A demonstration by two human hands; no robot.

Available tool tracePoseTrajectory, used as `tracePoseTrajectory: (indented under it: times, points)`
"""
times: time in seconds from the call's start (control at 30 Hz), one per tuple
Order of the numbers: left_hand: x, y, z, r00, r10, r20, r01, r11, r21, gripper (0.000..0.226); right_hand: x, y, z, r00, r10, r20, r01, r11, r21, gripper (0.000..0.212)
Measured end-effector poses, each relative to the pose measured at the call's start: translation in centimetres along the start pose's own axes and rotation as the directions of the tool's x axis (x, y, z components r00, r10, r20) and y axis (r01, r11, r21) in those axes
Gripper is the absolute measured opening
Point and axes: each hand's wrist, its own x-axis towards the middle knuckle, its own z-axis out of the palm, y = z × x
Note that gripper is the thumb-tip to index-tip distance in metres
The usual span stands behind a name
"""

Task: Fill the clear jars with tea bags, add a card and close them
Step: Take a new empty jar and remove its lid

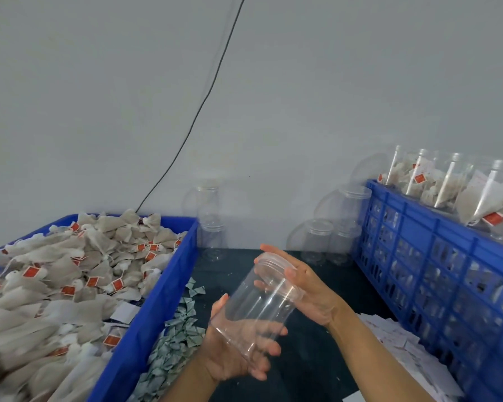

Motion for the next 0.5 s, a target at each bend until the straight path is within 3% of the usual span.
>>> tracePoseTrajectory:
  times: [0.1,0.17,0.2,0.27,0.33,0.4,0.5]
  points:
    - [0.2,-0.4,0.6,0.997,-0.046,-0.066,0.045,0.999,-0.014,0.092,-0.1,-0.1,-0.7,1.0,0.003,0.001,-0.003,0.994,0.11,0.073]
    - [-0.1,-0.3,1.1,0.952,0.043,-0.305,0.029,0.973,0.228,0.083,-0.3,-1.4,-1.8,0.995,0.103,0.002,-0.102,0.984,0.148,0.066]
    - [-0.3,-0.2,1.3,0.898,0.109,-0.426,0.06,0.93,0.363,0.079,-0.4,-2.0,-2.2,0.985,0.168,-0.035,-0.166,0.984,0.063,0.063]
    - [-0.3,-0.2,1.7,0.741,0.296,-0.603,0.209,0.751,0.626,0.077,-0.2,-2.8,-2.4,0.936,0.293,-0.196,-0.342,0.889,-0.305,0.065]
    - [-0.3,-0.4,2.4,0.59,0.529,-0.61,0.417,0.447,0.791,0.079,0.3,-3.0,-1.2,0.893,0.337,-0.298,-0.449,0.72,-0.529,0.078]
    - [-0.2,-0.5,3.0,0.547,0.628,-0.554,0.537,0.244,0.807,0.08,0.8,-2.6,0.0,0.906,0.278,-0.318,-0.416,0.716,-0.561,0.075]
    - [-0.2,-0.9,2.8,0.527,0.64,-0.559,0.599,0.187,0.779,0.08,0.7,-2.1,0.5,0.933,0.256,-0.254,-0.359,0.727,-0.586,0.071]
